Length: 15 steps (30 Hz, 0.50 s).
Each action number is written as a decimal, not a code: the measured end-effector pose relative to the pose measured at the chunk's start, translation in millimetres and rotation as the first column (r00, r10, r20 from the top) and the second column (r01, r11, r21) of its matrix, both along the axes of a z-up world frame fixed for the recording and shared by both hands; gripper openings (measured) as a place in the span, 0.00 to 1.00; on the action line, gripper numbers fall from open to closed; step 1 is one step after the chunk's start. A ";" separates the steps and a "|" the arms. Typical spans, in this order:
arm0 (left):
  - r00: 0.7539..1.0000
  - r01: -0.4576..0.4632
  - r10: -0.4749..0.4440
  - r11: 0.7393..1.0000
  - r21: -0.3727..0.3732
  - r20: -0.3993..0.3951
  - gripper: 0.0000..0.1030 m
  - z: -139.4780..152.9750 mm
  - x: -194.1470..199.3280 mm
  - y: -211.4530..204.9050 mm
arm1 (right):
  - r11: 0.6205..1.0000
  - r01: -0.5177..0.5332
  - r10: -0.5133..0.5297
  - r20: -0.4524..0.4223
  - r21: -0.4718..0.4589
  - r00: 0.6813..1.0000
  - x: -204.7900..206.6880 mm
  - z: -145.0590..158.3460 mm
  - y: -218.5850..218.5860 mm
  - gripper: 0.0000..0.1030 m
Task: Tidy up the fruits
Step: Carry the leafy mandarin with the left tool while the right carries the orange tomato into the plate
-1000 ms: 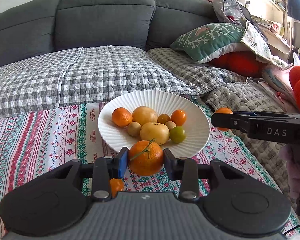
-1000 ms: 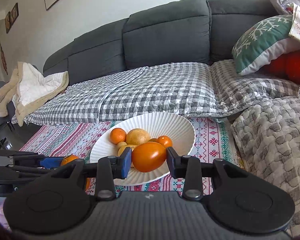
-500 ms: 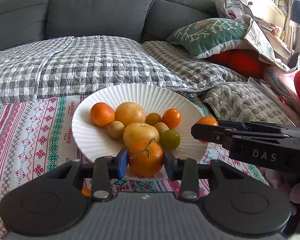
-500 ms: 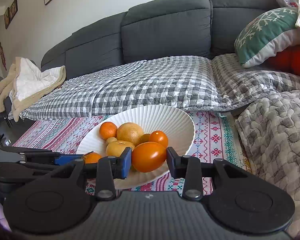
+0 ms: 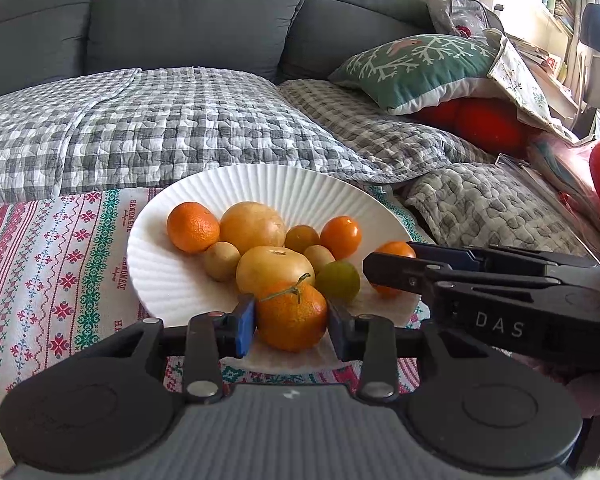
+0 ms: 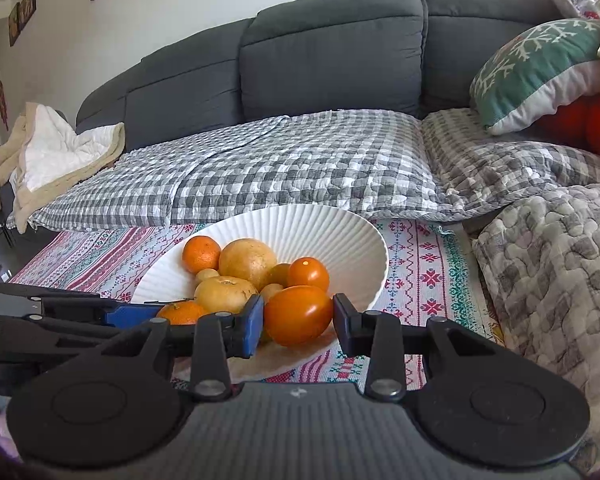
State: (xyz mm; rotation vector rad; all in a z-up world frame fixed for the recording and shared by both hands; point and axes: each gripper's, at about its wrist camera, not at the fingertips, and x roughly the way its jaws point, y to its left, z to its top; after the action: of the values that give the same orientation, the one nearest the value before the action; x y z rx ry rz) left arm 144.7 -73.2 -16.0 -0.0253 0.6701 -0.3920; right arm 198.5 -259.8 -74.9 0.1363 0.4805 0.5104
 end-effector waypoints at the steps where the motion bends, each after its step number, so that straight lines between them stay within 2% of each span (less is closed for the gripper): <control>1: 1.000 0.002 -0.002 1.000 0.002 0.002 0.29 -0.3 -0.2 -0.3 | 1.000 0.001 -0.001 0.001 0.004 1.000 0.6 0.0 -0.1 0.33; 12: 1.000 0.017 -0.017 1.000 0.012 0.002 0.30 -3.0 -1.1 -2.7 | 1.000 0.000 0.000 0.006 0.017 1.000 1.6 1.2 1.0 0.34; 15: 1.000 0.019 -0.019 1.000 0.012 0.001 0.32 -2.7 -1.0 -2.9 | 1.000 0.001 -0.001 0.006 0.022 1.000 1.1 1.8 0.1 0.37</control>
State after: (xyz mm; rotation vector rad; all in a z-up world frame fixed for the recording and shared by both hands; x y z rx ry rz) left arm 143.7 -76.0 -18.7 -0.0076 0.6714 -0.4064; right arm 199.6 -259.8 -73.1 0.1560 0.4691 0.5155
